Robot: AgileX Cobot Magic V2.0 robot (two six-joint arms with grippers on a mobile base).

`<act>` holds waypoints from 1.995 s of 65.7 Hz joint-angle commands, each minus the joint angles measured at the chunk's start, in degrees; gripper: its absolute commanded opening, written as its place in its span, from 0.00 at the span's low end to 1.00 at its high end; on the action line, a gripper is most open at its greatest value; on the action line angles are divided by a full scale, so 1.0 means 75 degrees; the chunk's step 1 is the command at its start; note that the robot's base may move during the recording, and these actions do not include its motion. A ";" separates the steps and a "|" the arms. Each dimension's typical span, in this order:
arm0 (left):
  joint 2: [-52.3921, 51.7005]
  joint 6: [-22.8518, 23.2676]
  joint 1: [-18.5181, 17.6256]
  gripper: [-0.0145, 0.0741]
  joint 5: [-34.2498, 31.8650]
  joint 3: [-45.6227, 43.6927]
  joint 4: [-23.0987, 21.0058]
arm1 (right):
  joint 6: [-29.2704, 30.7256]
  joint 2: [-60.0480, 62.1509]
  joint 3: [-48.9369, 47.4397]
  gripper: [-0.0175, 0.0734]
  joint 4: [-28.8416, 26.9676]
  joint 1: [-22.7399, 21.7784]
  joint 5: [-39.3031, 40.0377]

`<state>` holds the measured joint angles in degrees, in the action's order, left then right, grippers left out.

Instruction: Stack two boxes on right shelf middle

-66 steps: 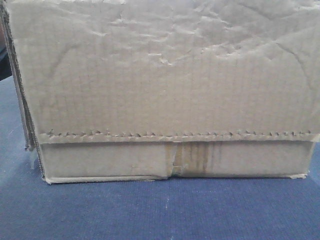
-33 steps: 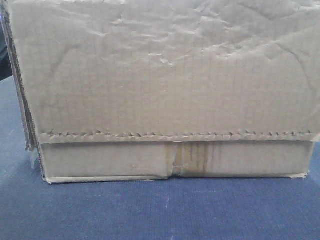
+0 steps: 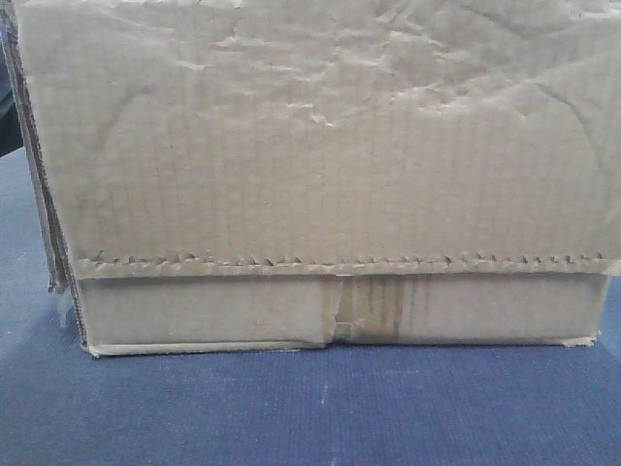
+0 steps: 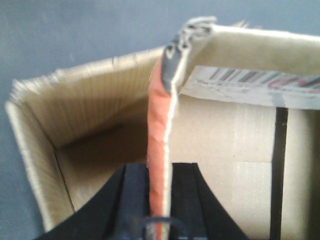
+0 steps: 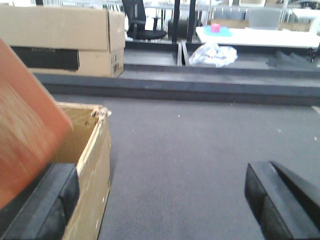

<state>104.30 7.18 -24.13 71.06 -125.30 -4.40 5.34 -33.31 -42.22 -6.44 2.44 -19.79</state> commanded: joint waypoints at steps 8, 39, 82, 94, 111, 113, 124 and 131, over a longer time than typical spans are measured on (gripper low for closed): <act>0.0487 0.0331 -0.0027 0.04 -0.0146 -0.0027 0.0348 | 0.0019 -0.0048 -0.0061 0.82 0.0092 0.0008 0.0359; 0.0515 0.0331 -0.0027 0.36 -0.0146 -0.0017 0.0352 | 0.0019 -0.0048 -0.0061 0.82 0.0092 0.0008 0.0359; -0.1105 0.0026 0.0409 0.73 -0.0146 -0.0495 0.0761 | 0.0019 -0.1910 -0.3108 0.82 0.0066 0.0755 -0.2136; -0.1636 -0.0059 0.0989 0.73 -0.0146 0.0456 0.0761 | 0.0126 -0.3337 -0.4607 0.82 0.0066 0.1265 -0.3484; -0.1979 -0.0059 0.1032 0.73 -0.0146 0.2516 0.0468 | 0.0199 -0.4807 -0.5314 0.82 0.0066 0.1510 -0.4895; -0.1979 -0.0059 0.1032 0.73 -0.0146 0.2699 0.0453 | 0.0199 -0.4922 -0.5314 0.82 0.0066 0.1510 -0.4966; -0.1963 -0.0059 0.1032 0.73 -0.0146 0.3739 0.0453 | 0.0210 -0.5574 -0.5314 0.82 0.0066 0.1510 -0.5301; -0.1933 -0.0059 0.1032 0.73 -0.0146 0.4199 0.0289 | 0.0210 -0.5983 -0.5314 0.82 0.0033 0.1510 -0.5327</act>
<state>90.10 7.08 -16.28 70.39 -96.06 -0.79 6.28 -76.46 -81.50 -6.44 13.64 -59.71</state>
